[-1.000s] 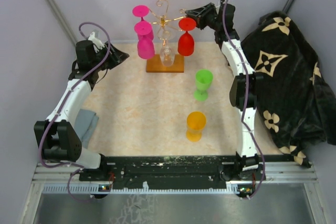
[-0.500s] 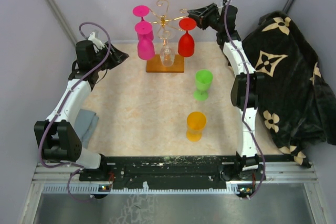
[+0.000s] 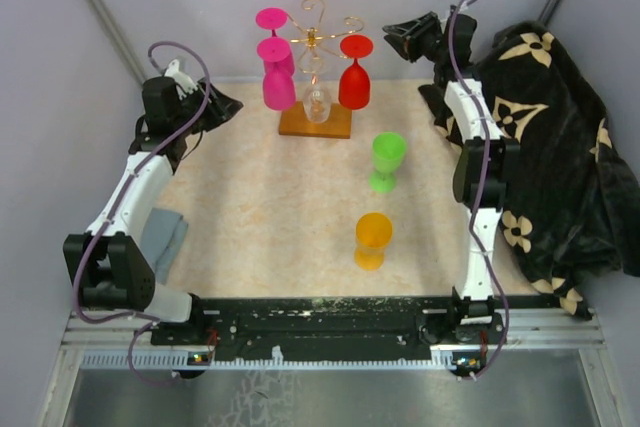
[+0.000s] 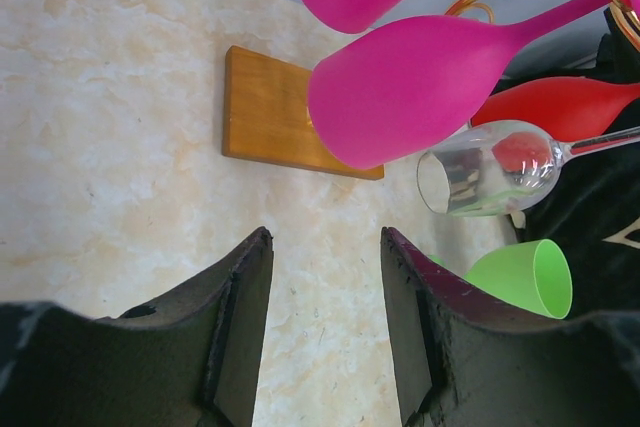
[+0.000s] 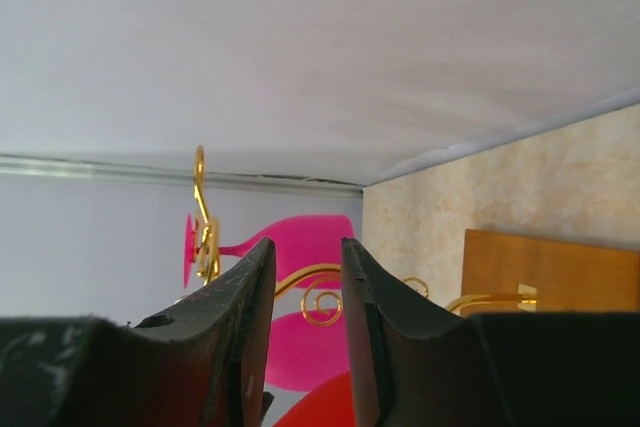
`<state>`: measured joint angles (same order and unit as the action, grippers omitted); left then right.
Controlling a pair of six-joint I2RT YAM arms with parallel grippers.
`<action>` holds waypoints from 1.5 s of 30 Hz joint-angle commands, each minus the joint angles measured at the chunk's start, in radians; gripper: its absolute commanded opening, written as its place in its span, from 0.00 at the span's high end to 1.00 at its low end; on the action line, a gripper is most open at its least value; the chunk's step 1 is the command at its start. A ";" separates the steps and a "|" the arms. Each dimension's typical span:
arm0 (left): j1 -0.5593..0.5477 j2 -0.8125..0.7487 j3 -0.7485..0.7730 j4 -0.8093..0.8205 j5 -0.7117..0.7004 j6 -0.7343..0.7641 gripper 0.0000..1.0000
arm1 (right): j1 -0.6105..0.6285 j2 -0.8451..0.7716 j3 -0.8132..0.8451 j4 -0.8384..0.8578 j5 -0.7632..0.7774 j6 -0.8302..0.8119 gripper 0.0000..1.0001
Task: Place the wine glass upside down on the wine glass rack
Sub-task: Move the wine rack to the center of the board.
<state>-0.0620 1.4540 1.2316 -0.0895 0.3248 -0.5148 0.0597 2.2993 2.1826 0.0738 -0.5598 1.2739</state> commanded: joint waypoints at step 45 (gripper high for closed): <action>0.035 0.558 0.222 0.154 0.222 -0.249 0.61 | -0.030 0.161 0.073 -0.153 -0.105 -0.337 1.00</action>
<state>-0.0189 1.9636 1.3972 0.0277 0.5236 -0.7372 0.0303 2.4214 2.1544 -0.1463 -0.6373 0.9501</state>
